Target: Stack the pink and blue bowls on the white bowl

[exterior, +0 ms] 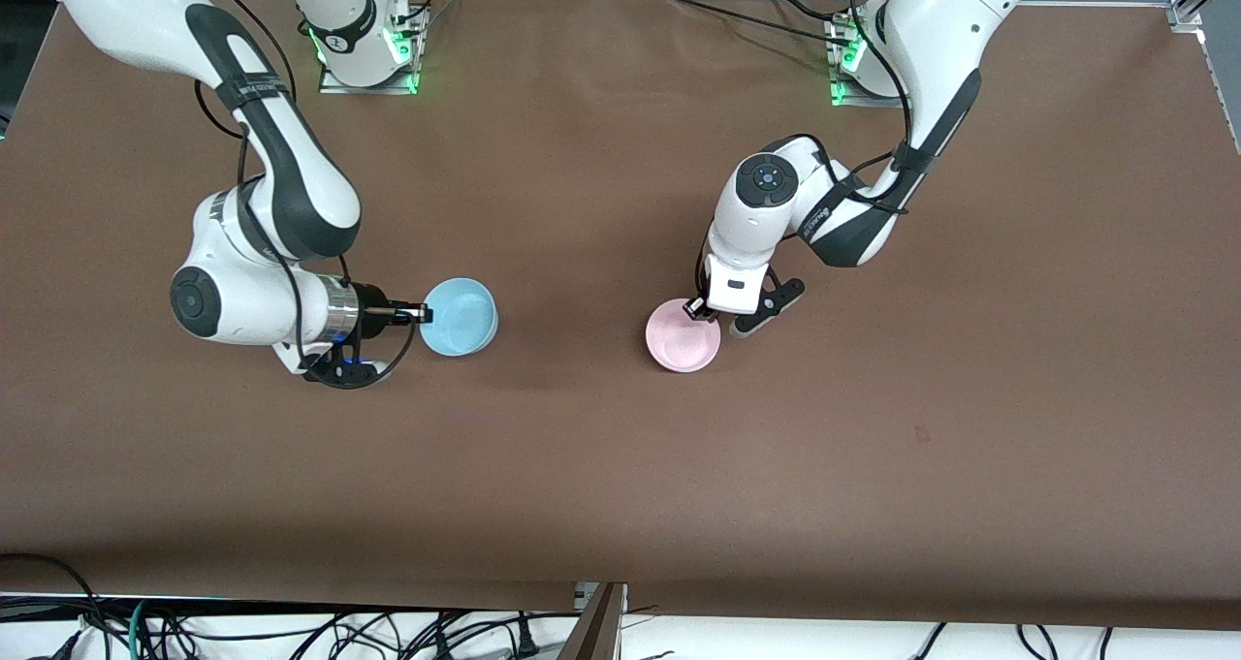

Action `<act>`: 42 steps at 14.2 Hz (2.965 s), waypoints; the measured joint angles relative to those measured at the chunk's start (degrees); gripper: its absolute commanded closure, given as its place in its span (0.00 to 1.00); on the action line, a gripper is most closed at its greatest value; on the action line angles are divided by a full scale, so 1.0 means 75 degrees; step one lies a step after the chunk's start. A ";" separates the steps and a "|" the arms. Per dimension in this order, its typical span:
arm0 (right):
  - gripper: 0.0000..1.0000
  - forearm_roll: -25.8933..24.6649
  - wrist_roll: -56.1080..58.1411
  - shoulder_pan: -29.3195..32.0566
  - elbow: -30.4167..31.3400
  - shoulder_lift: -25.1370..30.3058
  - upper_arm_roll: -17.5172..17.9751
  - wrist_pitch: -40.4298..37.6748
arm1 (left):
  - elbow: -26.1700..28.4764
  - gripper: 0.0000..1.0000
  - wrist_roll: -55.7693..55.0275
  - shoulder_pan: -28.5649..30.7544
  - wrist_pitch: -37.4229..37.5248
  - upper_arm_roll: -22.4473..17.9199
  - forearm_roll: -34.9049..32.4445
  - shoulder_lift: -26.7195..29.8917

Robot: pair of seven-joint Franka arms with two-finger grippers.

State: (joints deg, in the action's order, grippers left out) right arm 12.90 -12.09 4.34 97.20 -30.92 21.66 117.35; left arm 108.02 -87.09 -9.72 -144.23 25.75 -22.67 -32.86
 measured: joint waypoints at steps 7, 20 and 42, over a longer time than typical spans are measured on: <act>1.00 0.0000 -0.0635 -0.0355 -0.0137 -0.0117 0.0034 0.0271 | -0.0143 0.55 -0.0036 -0.0003 -0.0001 -0.0005 0.0000 -0.0005; 1.00 -0.0238 -0.4947 -0.2574 -0.1607 -0.1304 0.0004 0.1803 | -0.3120 0.52 0.0631 -0.0026 0.4389 0.0284 0.0318 0.0278; 1.00 -0.0488 -0.7501 -0.4714 -0.3311 -0.2847 -0.0904 0.2366 | -0.6042 0.00 0.9176 0.3102 0.9230 0.0391 0.1051 0.1040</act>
State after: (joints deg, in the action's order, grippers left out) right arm 9.24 -68.35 -31.01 72.36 -52.27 14.88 135.10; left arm 62.70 -18.27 13.54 -75.00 28.68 -14.78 -25.06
